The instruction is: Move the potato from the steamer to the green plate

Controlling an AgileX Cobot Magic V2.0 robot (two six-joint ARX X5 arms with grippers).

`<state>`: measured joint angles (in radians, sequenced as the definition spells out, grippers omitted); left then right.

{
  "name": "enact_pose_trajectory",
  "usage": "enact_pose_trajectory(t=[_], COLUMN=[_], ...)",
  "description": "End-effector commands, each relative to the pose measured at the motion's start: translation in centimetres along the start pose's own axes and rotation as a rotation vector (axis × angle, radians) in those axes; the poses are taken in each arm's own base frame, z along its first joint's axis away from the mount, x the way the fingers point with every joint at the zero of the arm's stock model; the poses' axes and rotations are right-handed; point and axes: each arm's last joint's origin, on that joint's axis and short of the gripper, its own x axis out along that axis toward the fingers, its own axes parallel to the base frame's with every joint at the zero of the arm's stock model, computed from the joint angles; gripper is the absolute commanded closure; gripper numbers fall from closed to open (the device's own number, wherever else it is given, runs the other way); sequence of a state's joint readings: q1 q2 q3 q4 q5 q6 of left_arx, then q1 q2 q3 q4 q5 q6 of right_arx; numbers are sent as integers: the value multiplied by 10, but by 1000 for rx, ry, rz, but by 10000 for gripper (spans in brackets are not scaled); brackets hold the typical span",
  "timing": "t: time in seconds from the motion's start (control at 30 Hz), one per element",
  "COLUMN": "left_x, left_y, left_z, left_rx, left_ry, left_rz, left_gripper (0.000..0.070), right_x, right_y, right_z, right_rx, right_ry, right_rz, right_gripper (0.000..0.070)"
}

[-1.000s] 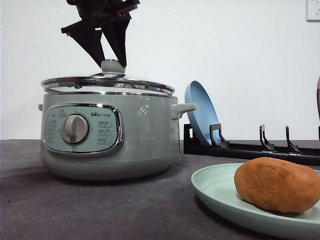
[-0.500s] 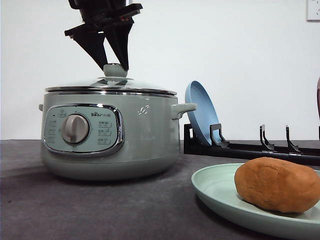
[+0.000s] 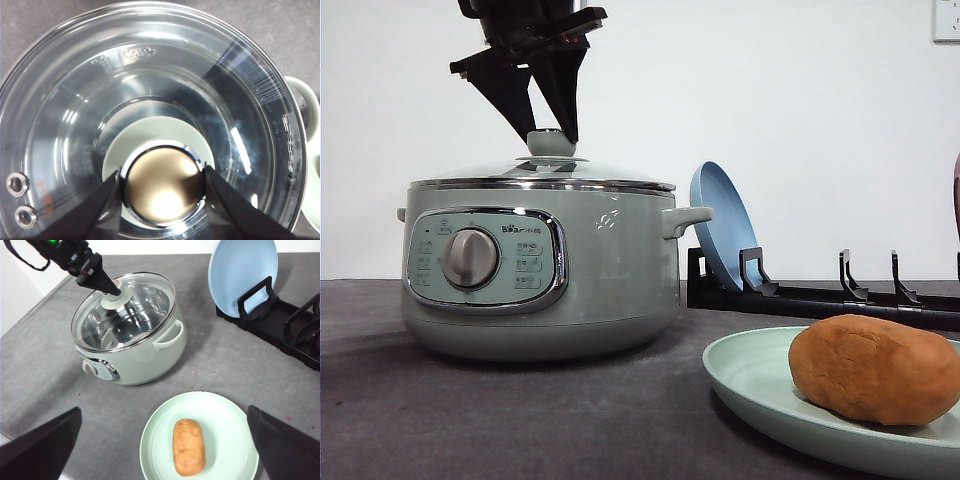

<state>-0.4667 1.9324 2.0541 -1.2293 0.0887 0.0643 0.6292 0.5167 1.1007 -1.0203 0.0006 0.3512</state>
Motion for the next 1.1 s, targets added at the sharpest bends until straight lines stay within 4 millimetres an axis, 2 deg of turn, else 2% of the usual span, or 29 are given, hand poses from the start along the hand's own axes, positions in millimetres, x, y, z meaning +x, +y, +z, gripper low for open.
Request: enact_pose_trajectory(t=[0.0, 0.33, 0.73, 1.07], left_x=[4, 3, 3, -8], left_y=[-4, 5, 6, 5], left_z=[4, 4, 3, 7], left_rx=[37, 20, 9, 12], left_ry=[5, -5, 3, -26], left_rz=[-20, -9, -10, -7], left_gripper=[700, 700, 700, 700], right_x=[-2, -2, -2, -2], right_y=[2, 2, 2, 2], right_z=[3, 3, 3, 3], right_rx=[13, 23, 24, 30], right_ry=[-14, -14, -15, -14], right_rz=[13, 13, 13, 14], right_gripper=[22, 22, 22, 22])
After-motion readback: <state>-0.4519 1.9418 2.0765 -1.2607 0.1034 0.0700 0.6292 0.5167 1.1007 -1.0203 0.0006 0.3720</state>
